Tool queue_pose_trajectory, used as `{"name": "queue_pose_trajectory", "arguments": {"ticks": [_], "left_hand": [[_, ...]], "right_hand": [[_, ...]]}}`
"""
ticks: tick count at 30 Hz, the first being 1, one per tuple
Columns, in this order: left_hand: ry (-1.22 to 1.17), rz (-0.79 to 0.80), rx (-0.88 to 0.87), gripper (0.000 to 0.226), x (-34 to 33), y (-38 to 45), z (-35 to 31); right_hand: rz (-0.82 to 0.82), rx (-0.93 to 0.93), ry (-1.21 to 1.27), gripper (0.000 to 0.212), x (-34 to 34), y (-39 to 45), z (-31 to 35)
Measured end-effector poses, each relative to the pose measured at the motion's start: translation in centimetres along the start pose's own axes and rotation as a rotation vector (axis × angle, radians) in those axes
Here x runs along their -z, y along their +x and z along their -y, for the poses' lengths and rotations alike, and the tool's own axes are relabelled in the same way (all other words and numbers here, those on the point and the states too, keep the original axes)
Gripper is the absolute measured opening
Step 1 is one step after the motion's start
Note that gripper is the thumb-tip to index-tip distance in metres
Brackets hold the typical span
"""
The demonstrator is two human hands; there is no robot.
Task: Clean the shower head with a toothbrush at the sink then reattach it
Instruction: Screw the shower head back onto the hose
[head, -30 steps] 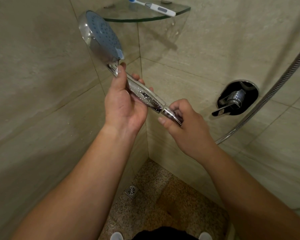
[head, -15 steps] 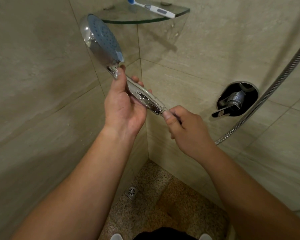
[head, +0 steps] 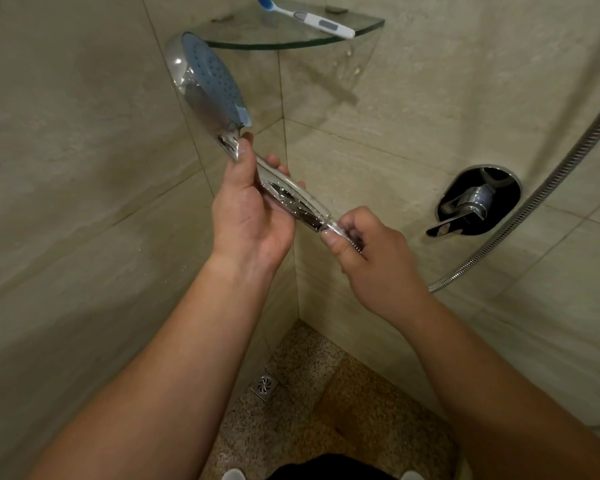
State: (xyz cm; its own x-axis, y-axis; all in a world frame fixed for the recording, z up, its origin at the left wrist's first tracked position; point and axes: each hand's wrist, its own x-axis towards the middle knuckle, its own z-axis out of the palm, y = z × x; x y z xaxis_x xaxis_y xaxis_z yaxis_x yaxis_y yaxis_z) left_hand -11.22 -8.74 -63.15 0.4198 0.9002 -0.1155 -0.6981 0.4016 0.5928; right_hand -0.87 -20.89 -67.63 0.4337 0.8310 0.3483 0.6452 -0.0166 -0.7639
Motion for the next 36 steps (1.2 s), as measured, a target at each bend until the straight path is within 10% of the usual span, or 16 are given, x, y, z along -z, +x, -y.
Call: {"name": "queue_pose_trajectory", "arguments": {"ticks": [24,36], "left_hand": [[-0.018,-0.031,0.021,0.020,0.7,-0.3,1.0],[0.578,-0.206,-0.165,0.004,4.8,-0.7,4.9]], "right_hand": [[0.208,-0.166,0.149,0.046,0.5,-0.1,-1.2],[-0.544,-0.931,0.893,0.037,1.7,3.1,-9.5]]}}
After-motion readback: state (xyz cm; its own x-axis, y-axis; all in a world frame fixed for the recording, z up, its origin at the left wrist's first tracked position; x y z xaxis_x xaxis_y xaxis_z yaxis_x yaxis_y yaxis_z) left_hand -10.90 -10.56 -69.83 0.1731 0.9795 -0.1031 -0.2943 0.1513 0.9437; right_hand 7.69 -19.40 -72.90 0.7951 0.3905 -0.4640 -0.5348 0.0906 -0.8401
